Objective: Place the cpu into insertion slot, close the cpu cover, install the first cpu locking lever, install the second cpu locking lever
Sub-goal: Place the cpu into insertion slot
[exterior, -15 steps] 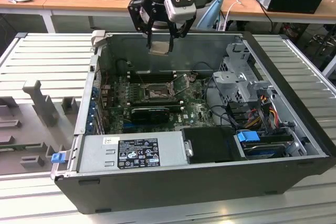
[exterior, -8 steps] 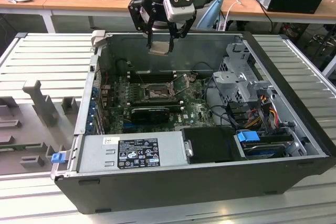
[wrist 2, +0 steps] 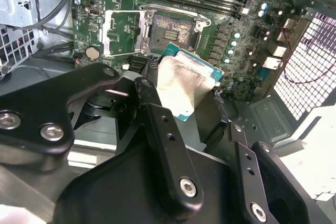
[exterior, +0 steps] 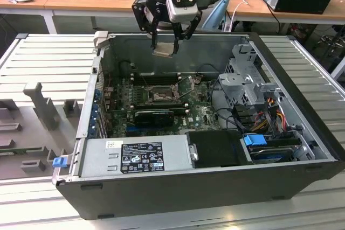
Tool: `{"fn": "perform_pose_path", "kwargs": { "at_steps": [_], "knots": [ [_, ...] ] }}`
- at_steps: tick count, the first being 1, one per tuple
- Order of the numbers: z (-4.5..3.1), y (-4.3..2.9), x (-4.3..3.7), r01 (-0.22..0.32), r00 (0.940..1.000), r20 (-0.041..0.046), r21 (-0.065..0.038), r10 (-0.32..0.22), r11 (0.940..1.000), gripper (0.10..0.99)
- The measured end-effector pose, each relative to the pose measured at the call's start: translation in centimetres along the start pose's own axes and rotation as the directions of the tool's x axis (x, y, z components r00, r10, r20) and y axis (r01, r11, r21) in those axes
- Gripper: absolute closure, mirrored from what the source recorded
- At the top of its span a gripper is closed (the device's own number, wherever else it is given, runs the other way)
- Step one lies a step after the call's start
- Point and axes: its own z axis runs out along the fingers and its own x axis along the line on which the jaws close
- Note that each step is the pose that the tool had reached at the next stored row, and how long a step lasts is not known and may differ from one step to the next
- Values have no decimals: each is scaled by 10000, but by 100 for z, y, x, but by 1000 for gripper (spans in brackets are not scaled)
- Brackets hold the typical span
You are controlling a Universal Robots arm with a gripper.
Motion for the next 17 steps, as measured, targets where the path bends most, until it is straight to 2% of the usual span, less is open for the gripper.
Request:
{"fn": "perform_pose_path", "kwargs": {
  "at_steps": [7,17],
  "knots": [
    [1,0,0,-325,9995,28,-6,325,9995,561],
    [2,0,0,-921,9957,80,-21,921,9957,561]
  ]
}}
